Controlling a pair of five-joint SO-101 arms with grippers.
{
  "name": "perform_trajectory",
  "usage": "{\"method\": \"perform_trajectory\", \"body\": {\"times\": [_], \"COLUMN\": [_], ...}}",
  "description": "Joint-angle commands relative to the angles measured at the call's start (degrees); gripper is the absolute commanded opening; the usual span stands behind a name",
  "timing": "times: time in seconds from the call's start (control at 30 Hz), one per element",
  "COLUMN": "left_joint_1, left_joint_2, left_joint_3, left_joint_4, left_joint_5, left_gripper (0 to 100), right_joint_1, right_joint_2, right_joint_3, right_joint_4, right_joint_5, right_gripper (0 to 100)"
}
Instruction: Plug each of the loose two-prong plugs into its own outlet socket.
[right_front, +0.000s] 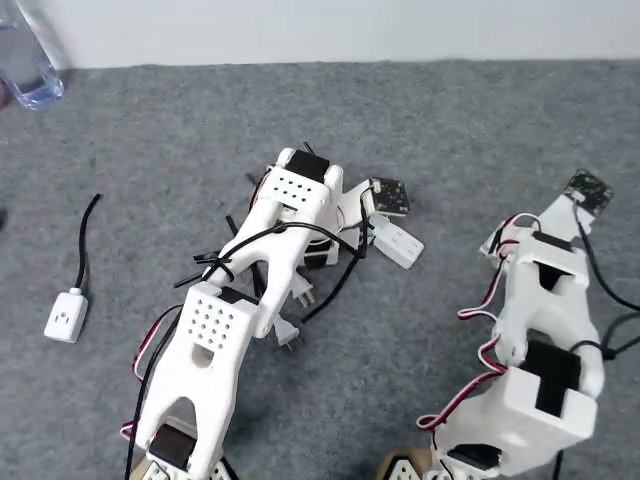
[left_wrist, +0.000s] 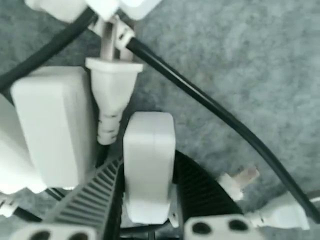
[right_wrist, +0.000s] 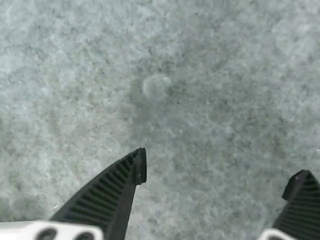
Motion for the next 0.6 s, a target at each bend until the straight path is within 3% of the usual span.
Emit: {"method": "perform_trajectory", "body": {"times": [0.0,0.33,0.57], "left_joint_1": [1.32,-0.18,-2.02], "left_joint_2": [-5.71,-14.42,-26.20], "left_joint_3": [-1.80,-0.22,11.21], "left_joint_4": [2.73,3.25,3.25], "left_joint_5": [-0.18,5.80,5.89], "left_gripper": [1,1,1], "right_joint_1": [-0.92,-0.92,-1.80], "right_joint_2": [-0.22,-0.13,-0.13], "right_joint_3": [-2.99,-2.99,-2.99], "right_joint_4": [-0.48,-0.48,-0.48], "right_joint_5": [-0.44,-0.35,-0.35], "right_gripper": [42.4,42.4,42.4]}}
